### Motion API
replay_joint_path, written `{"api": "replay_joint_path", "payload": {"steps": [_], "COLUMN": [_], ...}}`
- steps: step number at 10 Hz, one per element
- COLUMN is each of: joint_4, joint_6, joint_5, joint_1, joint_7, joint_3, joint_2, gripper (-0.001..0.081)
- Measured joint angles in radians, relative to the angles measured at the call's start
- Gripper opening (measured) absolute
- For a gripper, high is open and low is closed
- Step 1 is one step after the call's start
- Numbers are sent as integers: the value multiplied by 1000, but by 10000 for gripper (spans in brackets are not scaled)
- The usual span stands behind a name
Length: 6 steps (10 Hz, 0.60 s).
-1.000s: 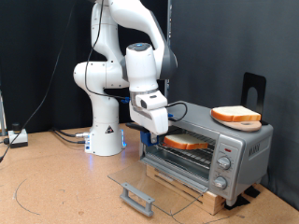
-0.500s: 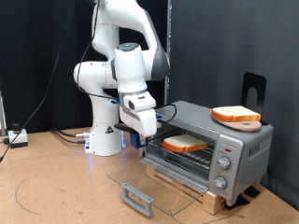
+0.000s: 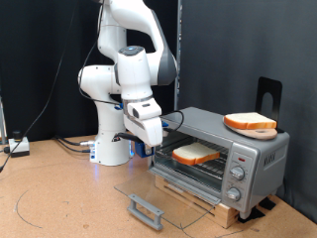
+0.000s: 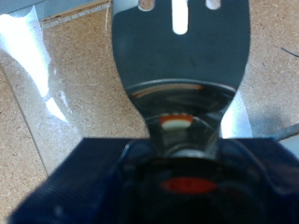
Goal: Make a piece of toast with the oven
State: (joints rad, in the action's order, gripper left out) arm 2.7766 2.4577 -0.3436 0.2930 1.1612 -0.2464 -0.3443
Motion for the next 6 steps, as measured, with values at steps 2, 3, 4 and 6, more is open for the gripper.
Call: {"api": "replay_joint_path", "payload": {"steps": [2, 3, 4, 6], "joint_4": [0, -1, -2, -2], "joint_6": [-10, -15, -20, -32], "joint_5": [0, 0, 0, -28], "joint_1": [0, 0, 0, -1], "joint_7": [1, 1, 1, 1], "joint_3": [1, 1, 1, 2], "joint_2": [0, 0, 0, 2], "gripper": [395, 395, 395, 395]}}
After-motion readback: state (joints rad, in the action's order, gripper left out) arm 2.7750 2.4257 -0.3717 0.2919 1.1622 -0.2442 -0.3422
